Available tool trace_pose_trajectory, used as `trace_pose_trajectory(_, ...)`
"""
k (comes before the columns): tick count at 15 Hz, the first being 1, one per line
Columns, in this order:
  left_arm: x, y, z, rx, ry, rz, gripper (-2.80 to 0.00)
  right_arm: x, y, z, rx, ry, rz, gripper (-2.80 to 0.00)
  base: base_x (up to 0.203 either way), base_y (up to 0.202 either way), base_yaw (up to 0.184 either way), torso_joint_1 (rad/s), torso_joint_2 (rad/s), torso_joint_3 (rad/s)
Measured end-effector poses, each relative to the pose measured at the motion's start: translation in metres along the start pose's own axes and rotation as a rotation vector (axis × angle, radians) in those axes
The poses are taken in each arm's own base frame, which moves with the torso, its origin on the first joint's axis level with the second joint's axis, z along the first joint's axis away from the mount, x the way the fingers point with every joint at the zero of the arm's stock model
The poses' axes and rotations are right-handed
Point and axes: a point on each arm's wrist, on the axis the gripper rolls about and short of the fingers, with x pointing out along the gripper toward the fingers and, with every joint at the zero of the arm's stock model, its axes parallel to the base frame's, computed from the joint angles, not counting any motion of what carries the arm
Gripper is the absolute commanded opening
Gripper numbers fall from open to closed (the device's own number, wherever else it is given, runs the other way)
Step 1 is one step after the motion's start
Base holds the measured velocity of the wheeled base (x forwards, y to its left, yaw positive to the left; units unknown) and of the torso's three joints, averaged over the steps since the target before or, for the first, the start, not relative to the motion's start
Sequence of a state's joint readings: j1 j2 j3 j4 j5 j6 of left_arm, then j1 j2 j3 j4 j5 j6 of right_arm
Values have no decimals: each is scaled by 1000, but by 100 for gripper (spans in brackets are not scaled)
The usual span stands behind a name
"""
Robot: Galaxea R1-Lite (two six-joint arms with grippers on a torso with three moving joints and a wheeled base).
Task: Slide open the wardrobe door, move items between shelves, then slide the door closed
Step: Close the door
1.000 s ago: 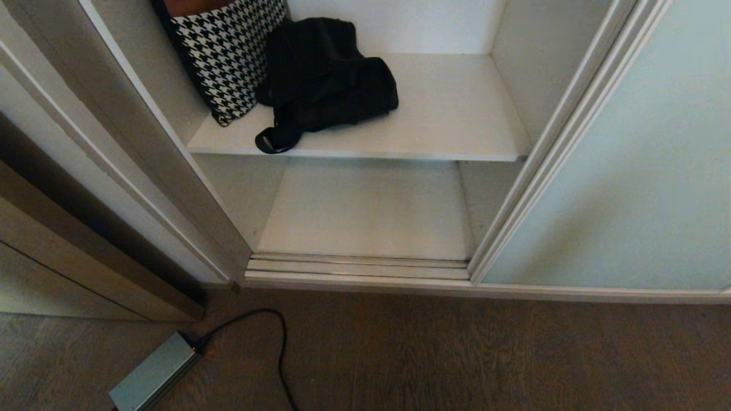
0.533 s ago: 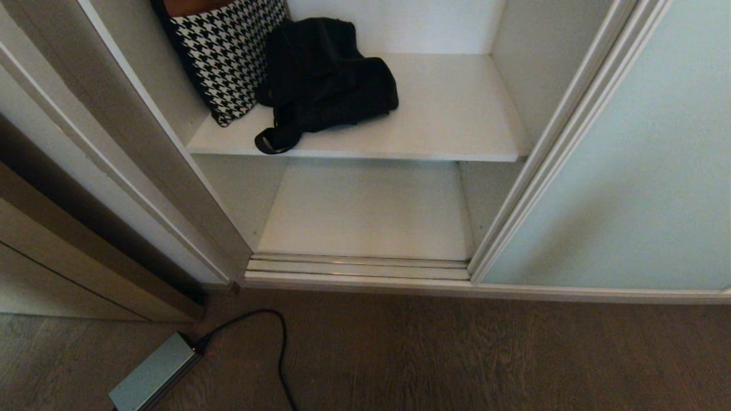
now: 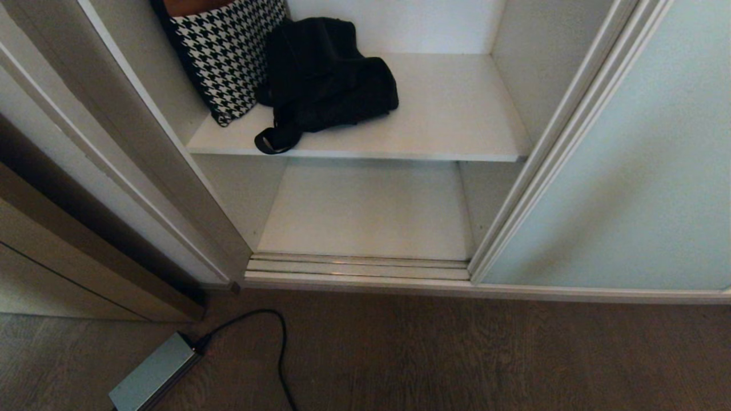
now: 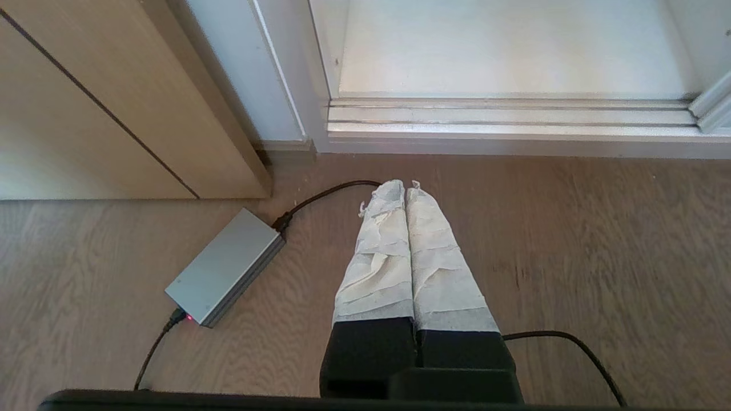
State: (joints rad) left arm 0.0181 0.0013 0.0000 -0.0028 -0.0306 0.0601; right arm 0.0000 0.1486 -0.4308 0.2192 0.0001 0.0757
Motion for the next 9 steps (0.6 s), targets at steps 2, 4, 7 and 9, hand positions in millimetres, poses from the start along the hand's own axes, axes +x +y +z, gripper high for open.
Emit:
trace_pose_trajectory(2,0,0,0,1,0,0,-280,8,4,53,35,28,12,-280,0,0,0,0,0,0)
trace_pose_trajectory(4,0,0,0,0,0,0,-280,26,8,101,54,42,51,-280,0,0,0,0,0,0)
trace_pose_trajectory(7,0,0,0,1,0,0,-280,64,14,155,77,71,123,-280,0,0,0,0,0,0)
trace_pose_trajectory(9,0,0,0,1,0,0,-280,88,17,183,124,65,133,-280,0,0,0,0,0,0)
